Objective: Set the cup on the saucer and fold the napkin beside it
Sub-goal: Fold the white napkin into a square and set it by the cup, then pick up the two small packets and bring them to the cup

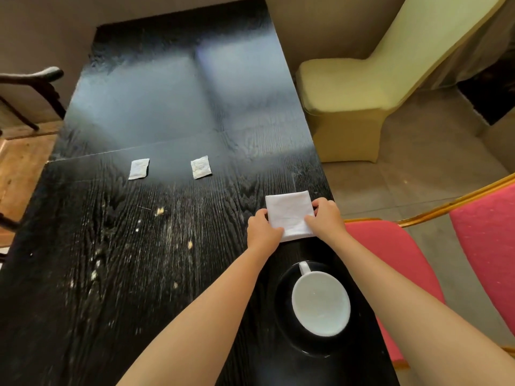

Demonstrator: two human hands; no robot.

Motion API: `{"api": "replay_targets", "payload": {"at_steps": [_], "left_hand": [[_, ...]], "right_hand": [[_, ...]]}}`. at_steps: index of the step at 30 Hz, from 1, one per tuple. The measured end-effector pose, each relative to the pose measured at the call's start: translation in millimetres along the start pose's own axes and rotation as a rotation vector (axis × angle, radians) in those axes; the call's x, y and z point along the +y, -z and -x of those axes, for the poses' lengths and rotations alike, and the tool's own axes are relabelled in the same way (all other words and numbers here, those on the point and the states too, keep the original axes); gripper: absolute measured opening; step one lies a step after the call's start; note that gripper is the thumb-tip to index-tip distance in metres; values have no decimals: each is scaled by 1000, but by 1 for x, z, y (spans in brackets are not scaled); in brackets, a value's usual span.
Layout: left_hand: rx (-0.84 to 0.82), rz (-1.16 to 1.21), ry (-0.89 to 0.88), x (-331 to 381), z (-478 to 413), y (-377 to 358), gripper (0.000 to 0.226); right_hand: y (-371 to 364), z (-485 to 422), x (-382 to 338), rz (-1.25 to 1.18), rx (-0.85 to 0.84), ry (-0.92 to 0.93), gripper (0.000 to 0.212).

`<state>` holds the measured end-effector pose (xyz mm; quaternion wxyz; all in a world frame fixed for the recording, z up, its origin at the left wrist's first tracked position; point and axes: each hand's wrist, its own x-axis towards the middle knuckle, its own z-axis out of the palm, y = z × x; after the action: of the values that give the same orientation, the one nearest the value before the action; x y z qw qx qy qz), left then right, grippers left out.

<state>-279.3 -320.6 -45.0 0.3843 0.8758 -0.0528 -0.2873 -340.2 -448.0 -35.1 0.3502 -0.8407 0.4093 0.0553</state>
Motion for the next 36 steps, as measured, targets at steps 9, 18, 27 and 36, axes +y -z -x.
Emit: {"api": "replay_targets", "payload": {"at_steps": [9, 18, 27, 36], "left_hand": [[-86, -196, -62, -18, -30, 89, 49], [165, -421, -161, -65, -91, 204, 53], [156, -877, -244, -168, -120, 241, 67], [241, -809, -320, -196, -126, 230, 75]], "right_hand": [[-11, 4, -74, 349, 88, 288, 39], [-76, -27, -173, 460, -52, 520, 50], [-143, -66, -213, 681, 16, 628, 59], [-162, -70, -213, 799, 178, 774, 31]]}}
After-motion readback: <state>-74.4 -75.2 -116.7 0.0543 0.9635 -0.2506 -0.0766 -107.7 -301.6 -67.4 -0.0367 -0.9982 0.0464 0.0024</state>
